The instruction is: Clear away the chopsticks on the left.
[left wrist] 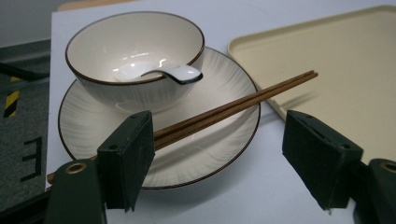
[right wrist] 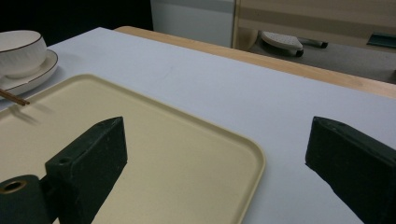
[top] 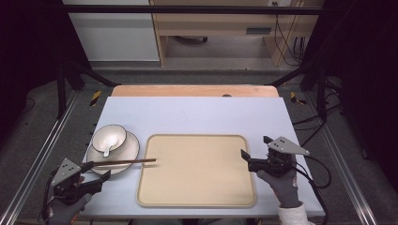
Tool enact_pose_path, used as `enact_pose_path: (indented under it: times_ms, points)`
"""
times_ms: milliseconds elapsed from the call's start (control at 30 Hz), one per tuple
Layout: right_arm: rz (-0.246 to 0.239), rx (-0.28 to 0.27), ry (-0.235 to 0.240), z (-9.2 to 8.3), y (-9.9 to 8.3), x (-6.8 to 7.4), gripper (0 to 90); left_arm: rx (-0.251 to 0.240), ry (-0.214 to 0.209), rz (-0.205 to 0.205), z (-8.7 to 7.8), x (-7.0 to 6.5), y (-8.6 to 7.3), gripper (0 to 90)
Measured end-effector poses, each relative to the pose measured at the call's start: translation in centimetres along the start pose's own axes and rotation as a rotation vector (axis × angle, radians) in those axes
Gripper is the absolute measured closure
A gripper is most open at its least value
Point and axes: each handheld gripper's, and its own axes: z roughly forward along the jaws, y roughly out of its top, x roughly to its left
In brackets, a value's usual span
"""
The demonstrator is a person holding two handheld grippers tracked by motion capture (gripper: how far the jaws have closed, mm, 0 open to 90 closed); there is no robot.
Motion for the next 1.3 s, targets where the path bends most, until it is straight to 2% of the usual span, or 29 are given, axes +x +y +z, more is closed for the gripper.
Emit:
enact_pose_path:
  times_ms: [133,200,267,367,467,500,533,633,1000,1300]
  points:
    - [-0.004,0.007,-0.001,0.1,-0.1,0.0,5.5,0.025,0.01,0.021,1.0,0.0,-0.1,26.8]
    - [0.011,0.01,0.014,0.1,0.0,-0.1,5.1,0.037,0.012,0.033,1.7,0.1,0.1,28.2]
    - [0.043,-0.01,0.02,0.0,0.1,-0.2,5.9,0.058,0.013,0.038,2.3,0.2,0.0,28.9]
    - [0.03,-0.02,0.025,-0.2,0.2,0.0,5.8,0.084,0.02,0.037,2.9,0.4,-0.3,30.8]
    - [0.044,-0.016,0.023,-0.2,0.2,-0.1,5.9,0.091,0.022,0.052,3.4,0.4,-0.2,33.9]
    - [0.041,-0.014,0.024,-0.1,0.2,-0.1,5.9,0.097,0.028,0.071,3.6,0.5,-0.2,34.6]
    - [0.037,-0.007,0.025,0.0,0.1,0.0,5.9,0.093,0.027,0.064,3.7,0.5,-0.2,35.1]
    - [0.03,0.009,0.028,0.3,0.0,0.1,5.9,0.106,0.032,0.084,4.2,0.7,-0.2,36.5]
    - [0.018,0.01,0.025,0.2,0.1,0.2,5.8,0.122,0.039,0.107,4.9,0.9,-0.1,40.5]
    - [0.0,0.002,0.018,0.0,0.4,0.5,5.0,0.143,0.046,0.112,4.9,1.0,0.0,50.3]
